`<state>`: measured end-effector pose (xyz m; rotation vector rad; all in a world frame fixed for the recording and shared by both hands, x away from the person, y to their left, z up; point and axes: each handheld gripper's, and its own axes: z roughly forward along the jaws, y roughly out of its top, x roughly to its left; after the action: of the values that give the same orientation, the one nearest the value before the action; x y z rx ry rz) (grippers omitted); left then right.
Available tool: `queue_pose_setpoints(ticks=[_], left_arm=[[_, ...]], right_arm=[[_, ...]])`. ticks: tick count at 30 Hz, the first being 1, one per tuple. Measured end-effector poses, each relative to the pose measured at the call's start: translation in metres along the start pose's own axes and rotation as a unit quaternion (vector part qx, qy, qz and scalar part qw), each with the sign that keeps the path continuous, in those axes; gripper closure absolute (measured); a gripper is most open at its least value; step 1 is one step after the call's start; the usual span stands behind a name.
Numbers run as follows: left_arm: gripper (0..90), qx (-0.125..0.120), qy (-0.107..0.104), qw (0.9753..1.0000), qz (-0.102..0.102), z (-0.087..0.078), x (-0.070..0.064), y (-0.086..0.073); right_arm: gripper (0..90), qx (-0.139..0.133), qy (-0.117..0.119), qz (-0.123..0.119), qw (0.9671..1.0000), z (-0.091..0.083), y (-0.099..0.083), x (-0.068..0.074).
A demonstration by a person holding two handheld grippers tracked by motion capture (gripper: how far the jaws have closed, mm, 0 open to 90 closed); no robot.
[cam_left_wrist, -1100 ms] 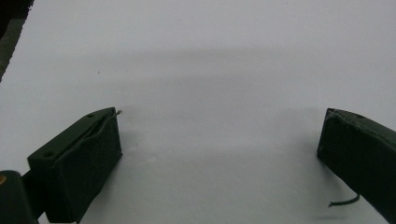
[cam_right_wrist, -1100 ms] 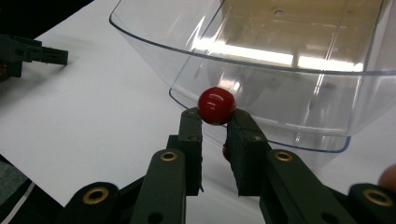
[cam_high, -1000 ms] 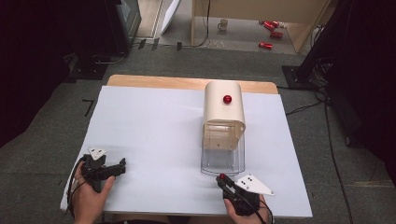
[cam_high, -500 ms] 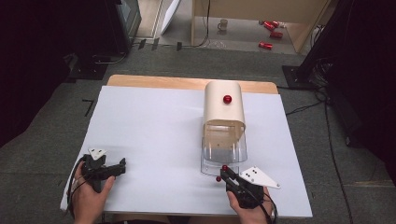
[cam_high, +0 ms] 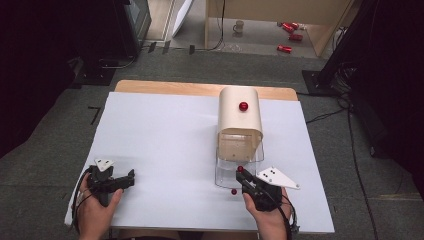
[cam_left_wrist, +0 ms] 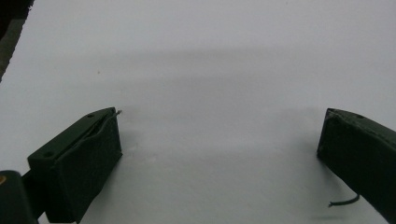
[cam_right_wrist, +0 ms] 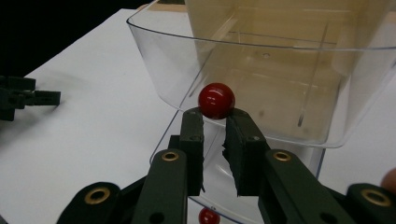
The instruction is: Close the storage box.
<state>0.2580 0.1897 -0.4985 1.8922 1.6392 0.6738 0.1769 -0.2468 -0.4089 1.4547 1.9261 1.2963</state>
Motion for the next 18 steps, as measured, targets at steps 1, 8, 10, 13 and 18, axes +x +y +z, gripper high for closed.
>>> queue_pose_setpoints(ticks=[1, 8, 10, 13, 18], left_arm=[[0.0, 0.0, 0.0, 1.0, 0.0, 0.0, 0.0, 0.0], [0.0, 0.0, 0.0, 1.0, 0.0, 0.0, 0.0, 0.0], [0.0, 0.0, 0.0, 1.0, 0.0, 0.0, 0.0, 0.0], [0.0, 0.0, 0.0, 1.0, -0.001, 0.0, 0.0, 0.0], [0.0, 0.0, 0.0, 1.0, -0.001, 0.0, 0.0, 0.0]], right_arm=[[78.1, 0.0, 0.0, 0.001, 1.0, 0.002, 0.001, -0.001], [78.1, 0.0, -0.002, 0.005, 1.0, 0.014, 0.009, -0.007], [78.1, -0.001, -0.001, 0.007, 1.0, 0.017, 0.01, -0.009], [78.1, -0.001, -0.002, 0.008, 1.0, 0.02, 0.011, -0.01], [78.1, -0.001, -0.005, 0.011, 0.9999, 0.027, 0.014, -0.014]])
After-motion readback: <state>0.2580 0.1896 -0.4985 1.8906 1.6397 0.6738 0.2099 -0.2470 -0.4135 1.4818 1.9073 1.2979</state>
